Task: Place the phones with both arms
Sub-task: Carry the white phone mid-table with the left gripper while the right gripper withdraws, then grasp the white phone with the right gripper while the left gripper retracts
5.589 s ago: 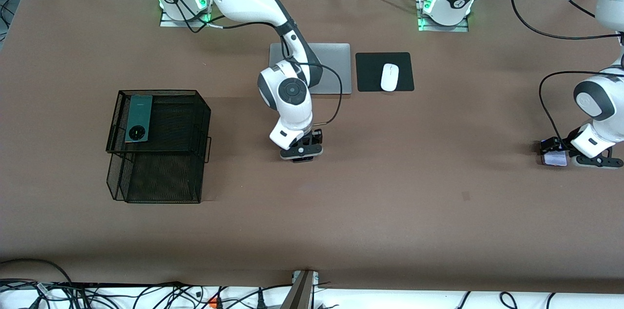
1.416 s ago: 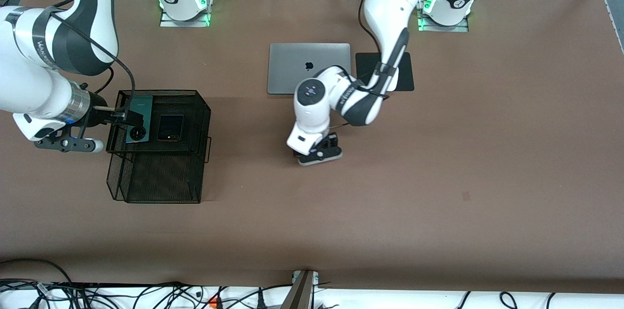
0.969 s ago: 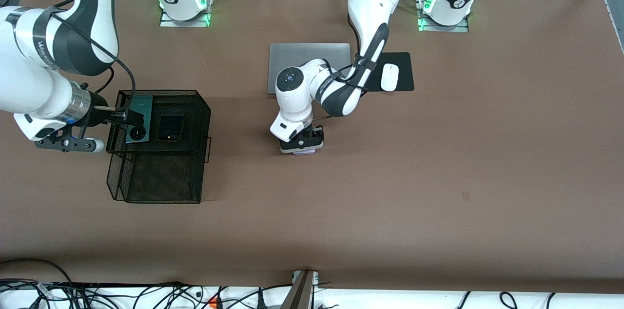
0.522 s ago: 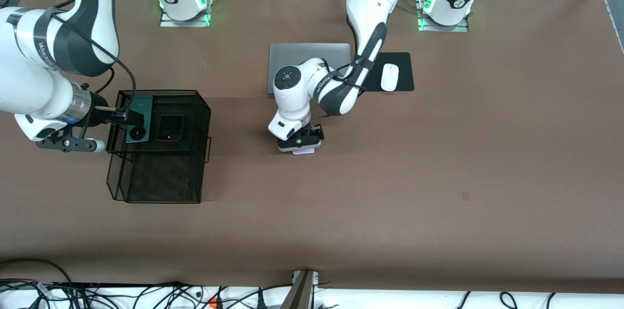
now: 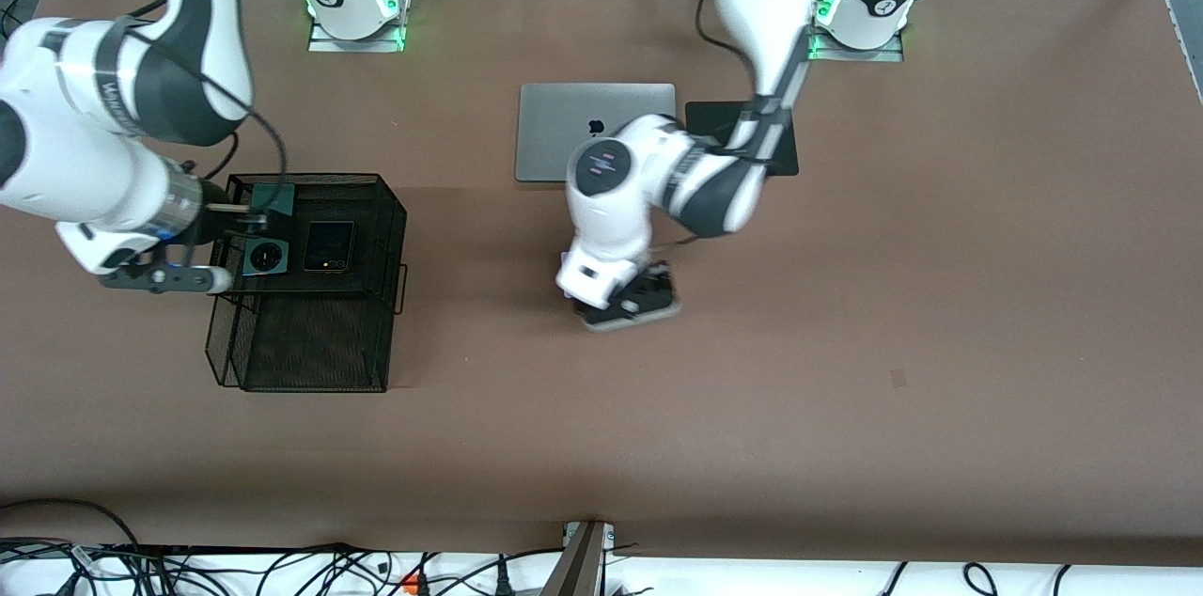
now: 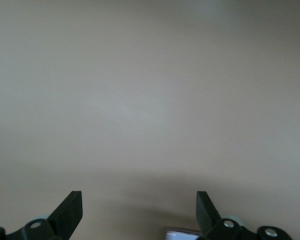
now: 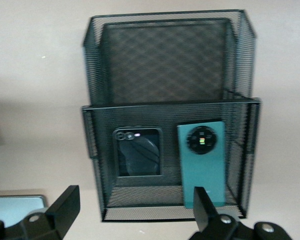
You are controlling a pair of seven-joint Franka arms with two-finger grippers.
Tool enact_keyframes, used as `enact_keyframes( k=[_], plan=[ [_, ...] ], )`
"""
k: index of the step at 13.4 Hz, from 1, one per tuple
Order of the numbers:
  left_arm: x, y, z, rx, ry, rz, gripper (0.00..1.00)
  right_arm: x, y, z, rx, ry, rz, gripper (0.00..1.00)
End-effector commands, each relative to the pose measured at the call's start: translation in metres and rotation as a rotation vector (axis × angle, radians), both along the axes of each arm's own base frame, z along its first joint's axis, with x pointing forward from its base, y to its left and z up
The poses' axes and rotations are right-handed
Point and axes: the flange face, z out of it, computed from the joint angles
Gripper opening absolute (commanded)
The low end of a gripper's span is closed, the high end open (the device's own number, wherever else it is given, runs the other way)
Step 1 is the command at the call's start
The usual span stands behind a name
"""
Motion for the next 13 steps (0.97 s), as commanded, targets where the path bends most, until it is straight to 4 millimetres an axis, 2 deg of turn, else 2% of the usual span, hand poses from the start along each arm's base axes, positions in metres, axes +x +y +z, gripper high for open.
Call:
enact_keyframes(
  k=[1, 4, 6, 8, 10, 11, 13],
  plan=[
    [0.01, 0.08, 0.035, 0.007, 0.125, -0.005, 1.0, -0.01, 0.069, 0.009, 0.01, -0.014, -0.027, 0.99],
    [0.024, 0.19, 0.087, 0.029, 0.262, -0.099, 1.0, -0.023, 0.183, -0.03, 0.011, -0.067, -0.061, 0.99],
    [0.03, 0.267, 0.13, 0.013, 0.325, -0.175, 1.0, -0.024, 0.25, -0.066, 0.015, -0.146, -0.022, 0.99],
    [0.025, 0.333, 0.17, -0.014, 0.364, -0.262, 1.0, -0.028, 0.297, -0.104, 0.011, -0.185, -0.002, 0.99],
    [0.013, 0.384, 0.21, -0.039, 0.375, -0.317, 1.0, -0.039, 0.338, -0.153, 0.033, -0.208, 0.037, 0.99],
    [0.005, 0.403, 0.228, -0.046, 0.377, -0.34, 1.0, -0.046, 0.354, -0.177, 0.059, -0.22, 0.049, 0.99],
    [-0.016, 0.439, 0.269, -0.064, 0.367, -0.395, 1.0, -0.051, 0.368, -0.217, 0.07, -0.249, 0.065, 0.99]
  ],
)
